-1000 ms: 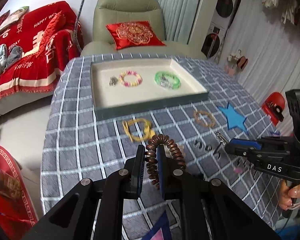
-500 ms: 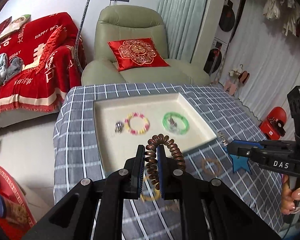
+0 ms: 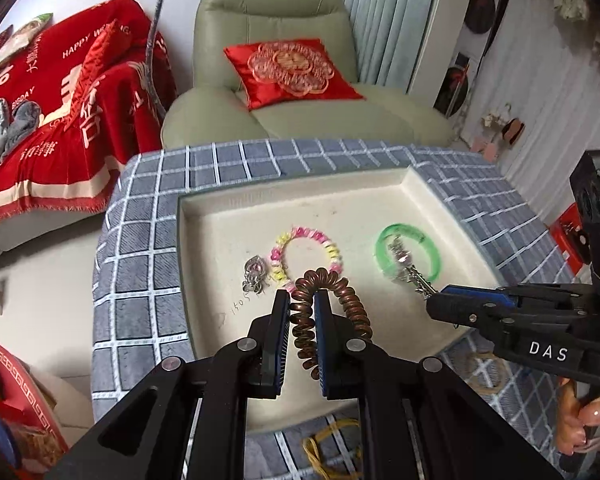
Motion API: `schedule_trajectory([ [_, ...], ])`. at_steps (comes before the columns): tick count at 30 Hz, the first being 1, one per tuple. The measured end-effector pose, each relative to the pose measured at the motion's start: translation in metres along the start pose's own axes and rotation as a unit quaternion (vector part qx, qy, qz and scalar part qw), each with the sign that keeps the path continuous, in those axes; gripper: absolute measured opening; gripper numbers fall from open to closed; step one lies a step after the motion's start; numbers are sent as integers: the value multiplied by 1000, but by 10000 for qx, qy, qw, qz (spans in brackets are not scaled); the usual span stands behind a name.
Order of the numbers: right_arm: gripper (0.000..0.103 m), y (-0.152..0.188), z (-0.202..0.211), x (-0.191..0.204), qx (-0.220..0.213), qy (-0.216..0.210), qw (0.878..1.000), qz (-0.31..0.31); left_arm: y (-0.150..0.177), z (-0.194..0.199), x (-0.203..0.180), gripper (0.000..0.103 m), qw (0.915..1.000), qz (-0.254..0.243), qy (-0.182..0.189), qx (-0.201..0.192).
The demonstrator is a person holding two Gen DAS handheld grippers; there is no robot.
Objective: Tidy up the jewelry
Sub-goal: 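Carry both items into the cream tray and open both tools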
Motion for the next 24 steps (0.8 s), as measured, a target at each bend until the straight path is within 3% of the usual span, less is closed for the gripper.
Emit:
schedule_trajectory([
  [8,19,1,-37,-15,226,152,9996,-24,8,-36,0,29,9993,-105,-148,332],
  [16,19,-9,-43,-26,4,621,9978,241,12,-58,-1,29,9977,-248,-447,453],
  [24,19,-7,-41,-26,-173,781,9959,411,16,-61,-8,29,9956,-545,-672,350],
])
Point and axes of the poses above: each gripper's, at about its wrist camera, not at the fingertips, and z roughly against the way its jaws point, x to its left, y to its underside, the point moved 1 cm from there along -z, roughly the way its jaws point, and after that the axes turned 13 degrees about -x, right-handed, at the moved point
